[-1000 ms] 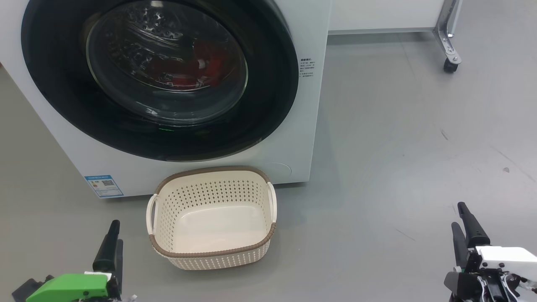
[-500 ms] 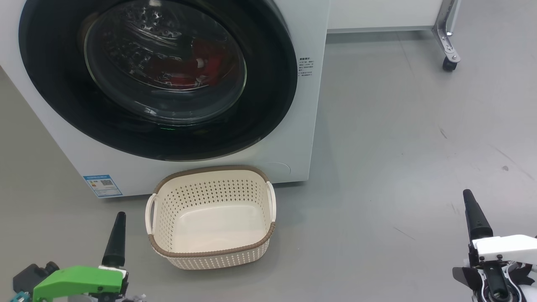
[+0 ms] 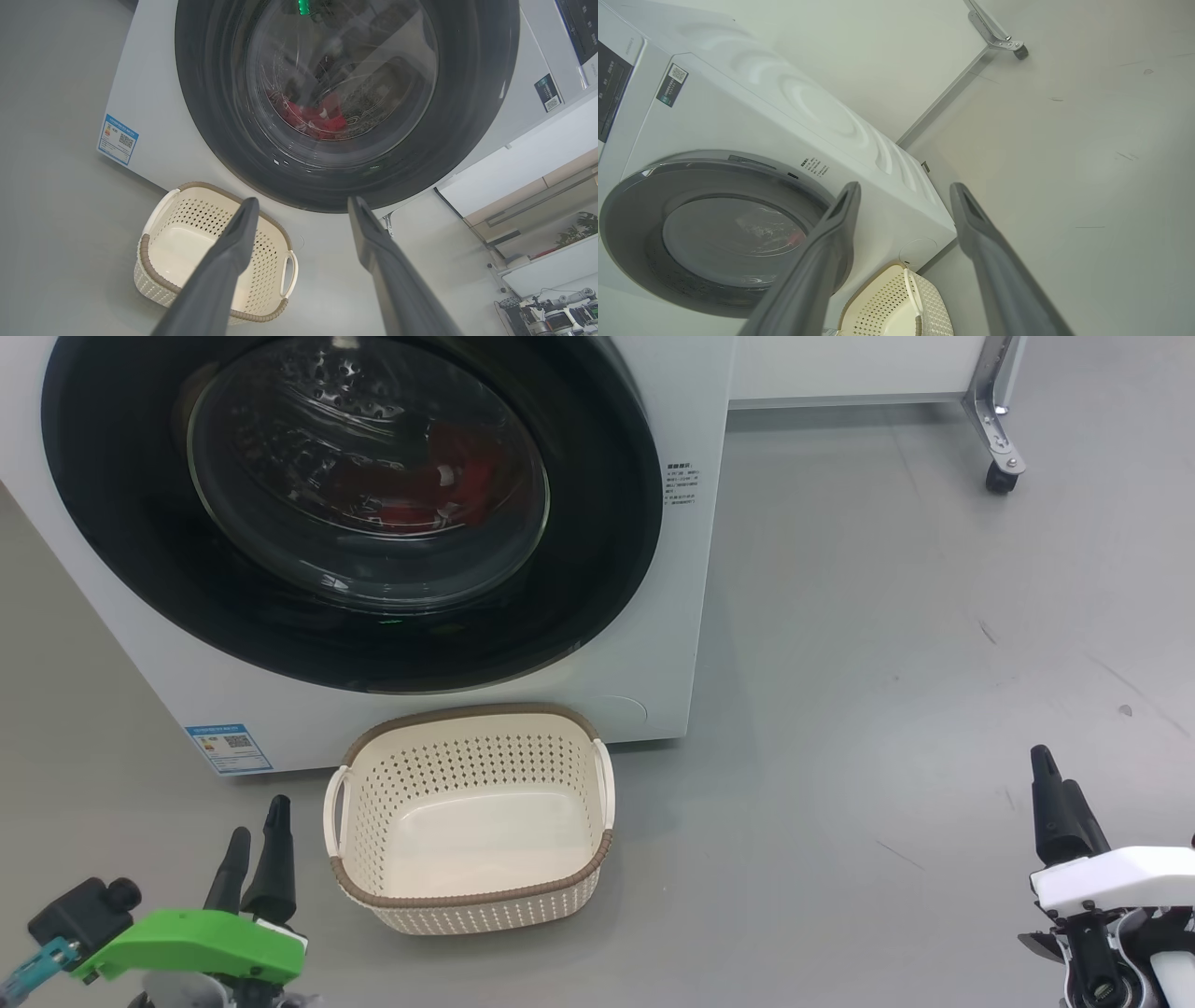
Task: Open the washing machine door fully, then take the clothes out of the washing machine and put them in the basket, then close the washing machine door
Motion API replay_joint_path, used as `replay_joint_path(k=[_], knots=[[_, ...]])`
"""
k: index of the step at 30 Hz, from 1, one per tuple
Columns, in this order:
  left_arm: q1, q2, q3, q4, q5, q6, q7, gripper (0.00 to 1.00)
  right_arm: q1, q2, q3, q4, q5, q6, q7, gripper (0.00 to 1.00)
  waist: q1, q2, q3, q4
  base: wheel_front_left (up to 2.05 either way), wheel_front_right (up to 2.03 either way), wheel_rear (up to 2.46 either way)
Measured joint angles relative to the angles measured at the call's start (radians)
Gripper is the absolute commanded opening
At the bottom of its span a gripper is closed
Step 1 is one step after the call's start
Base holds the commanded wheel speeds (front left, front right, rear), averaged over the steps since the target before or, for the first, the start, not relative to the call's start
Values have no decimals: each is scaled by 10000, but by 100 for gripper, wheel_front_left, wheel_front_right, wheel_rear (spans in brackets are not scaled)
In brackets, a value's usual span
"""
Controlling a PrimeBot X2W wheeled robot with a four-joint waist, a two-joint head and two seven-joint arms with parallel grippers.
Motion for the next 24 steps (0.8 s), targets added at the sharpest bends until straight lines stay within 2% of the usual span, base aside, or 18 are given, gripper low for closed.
replay_joint_path(k=[11,24], knots=[[-105,151,-489,-215,2355,790,-374,100,-55,-453,769,-157,-2299,-506,-489,100,0,0,26,0,0,0,0],[-133,226,-1014,-349,4289,1181,-765,100,-56,-579,1432,-242,-4117,-1037,-934,100,0,0,44,10,0,0,0]])
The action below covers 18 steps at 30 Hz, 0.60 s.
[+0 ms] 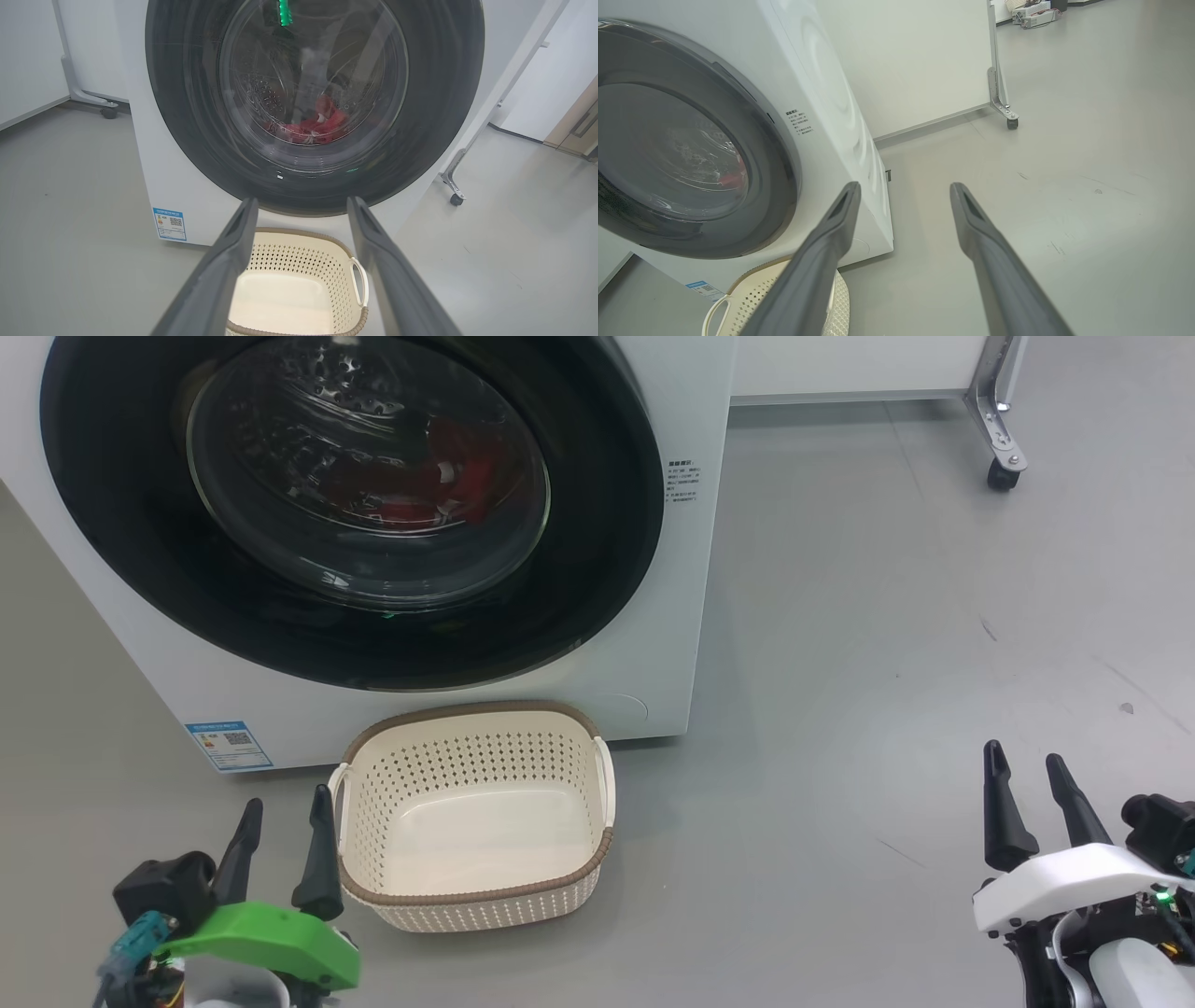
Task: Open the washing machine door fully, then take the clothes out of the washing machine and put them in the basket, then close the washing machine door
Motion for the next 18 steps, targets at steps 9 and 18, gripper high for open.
replay_joint_path(k=[9,18], knots=[[4,-132,-201,23,1012,211,-311,100,0,-44,439,-46,-1072,-196,-288,100,0,0,13,21,0,0,0],[8,-167,-405,144,2034,453,-587,100,3,-46,897,-67,-2096,-362,-642,100,0,0,4,55,0,0,0]])
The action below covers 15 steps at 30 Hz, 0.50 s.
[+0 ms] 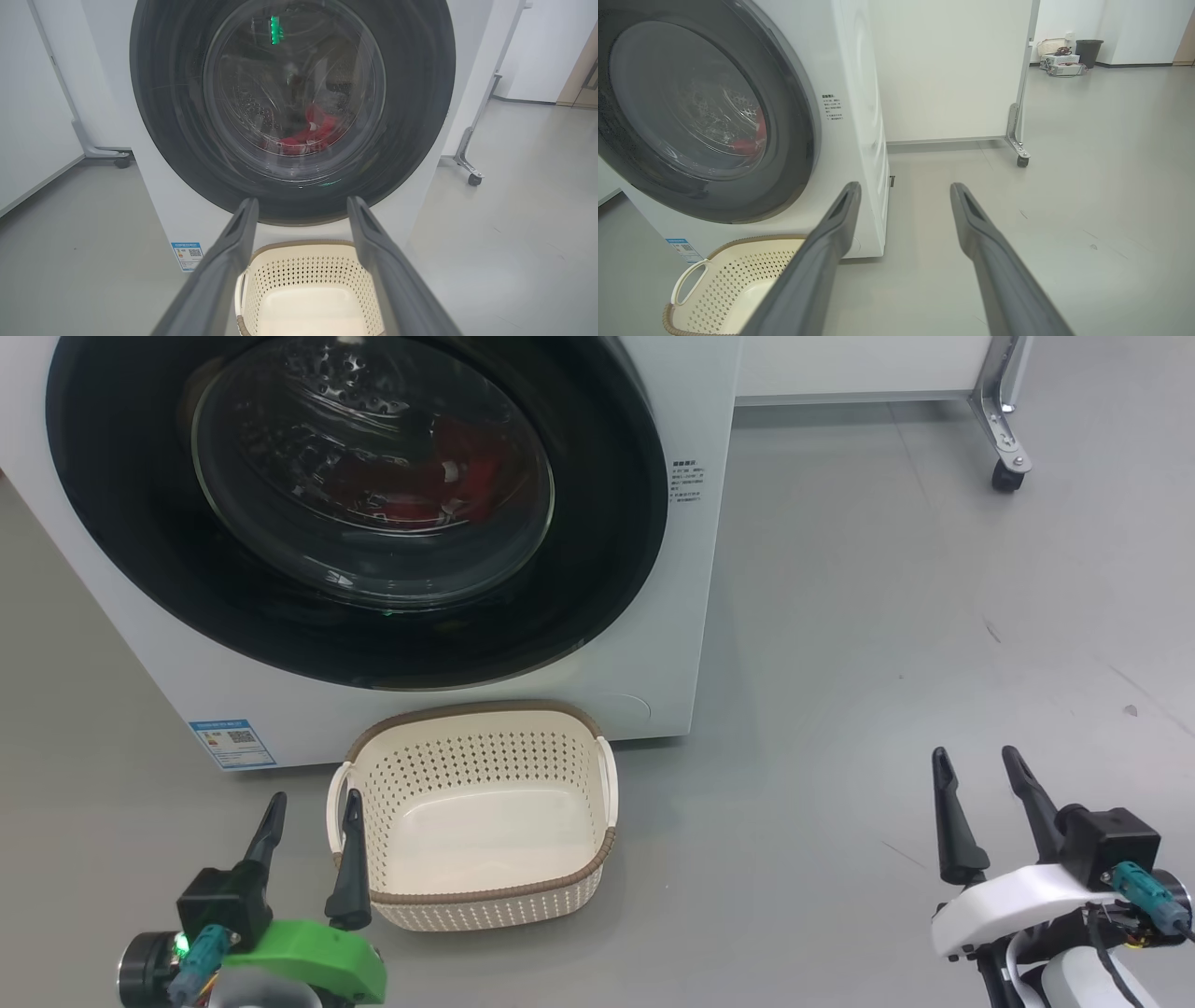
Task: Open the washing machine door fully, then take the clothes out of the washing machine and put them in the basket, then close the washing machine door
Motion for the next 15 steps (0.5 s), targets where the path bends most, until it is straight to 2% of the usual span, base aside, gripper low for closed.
replay_joint_path(k=[7,15], knots=[[2,-2,-130,75,878,136,-257,100,1,-56,236,-44,-779,-161,-221,100,0,0,-20,21,0,0,0],[9,-63,-127,222,986,182,-282,100,3,-59,247,-50,-851,-163,-265,100,0,0,-29,4,0,0,0]])
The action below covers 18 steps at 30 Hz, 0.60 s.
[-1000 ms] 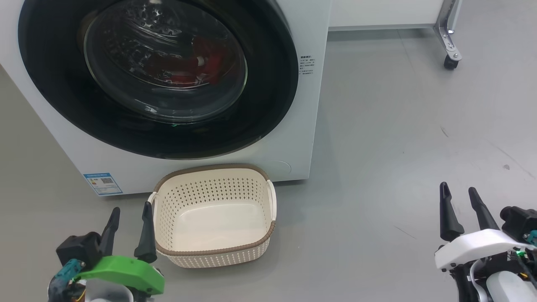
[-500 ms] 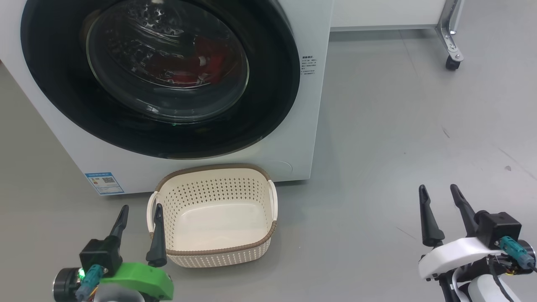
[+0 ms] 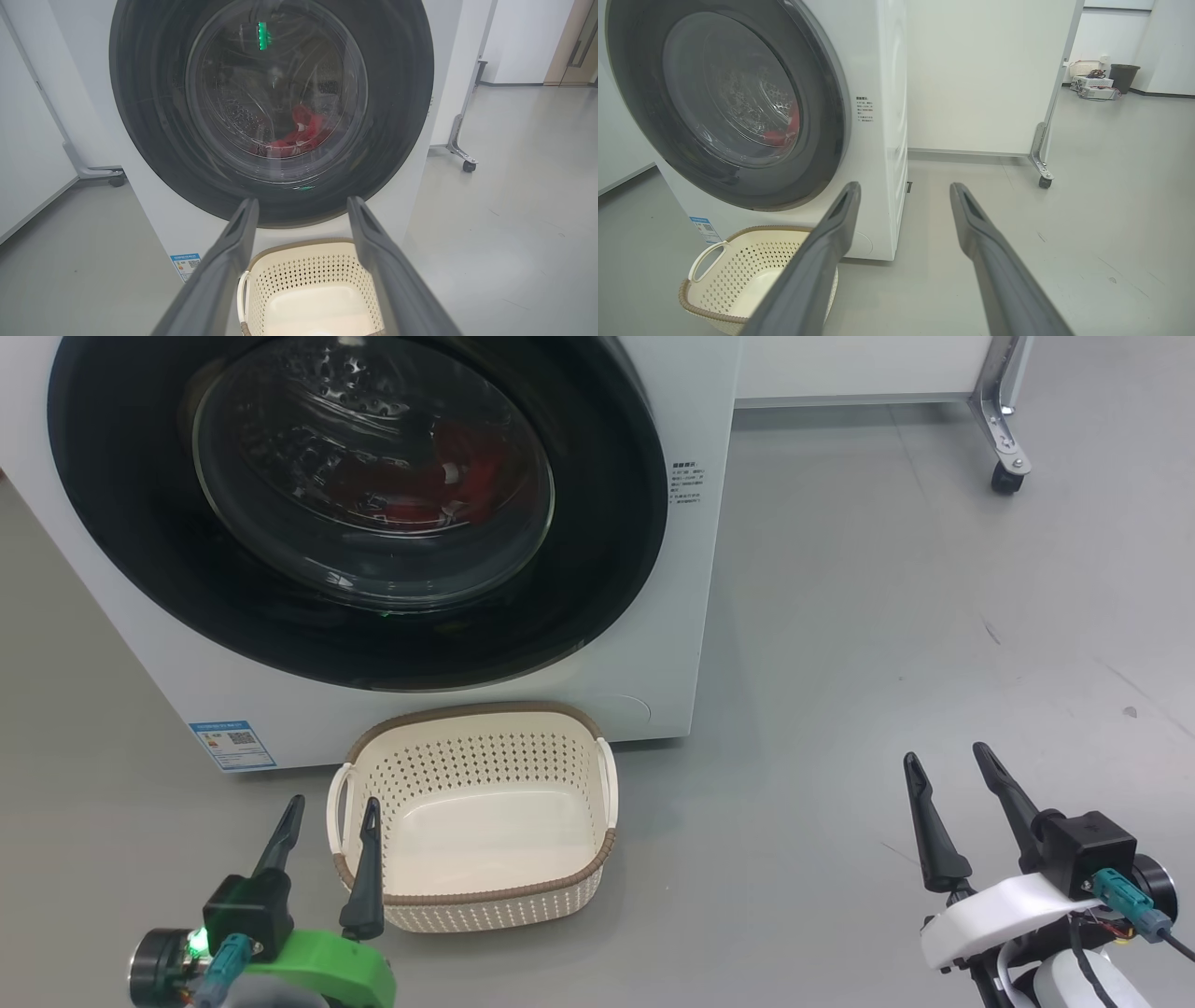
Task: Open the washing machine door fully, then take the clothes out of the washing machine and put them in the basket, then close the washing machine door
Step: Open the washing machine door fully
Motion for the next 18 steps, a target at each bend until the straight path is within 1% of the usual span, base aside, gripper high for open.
replay_joint_path(k=[11,12,13,18], knots=[[2,-92,82,123,17,2,0,100,1,19,-42,4,0,-2,-4,100,0,0,31,-11,0,0,0],[2,-98,90,128,17,2,0,100,1,21,-44,6,0,-2,-4,83,0,0,38,-9,0,0,0],[2,-104,98,132,19,2,0,100,1,23,-48,8,0,-2,-4,1,0,0,45,-7,0,0,0],[2,-125,104,153,50,2,0,100,1,31,-88,31,2,-2,-4,0,0,0,75,16,0,0,0]])
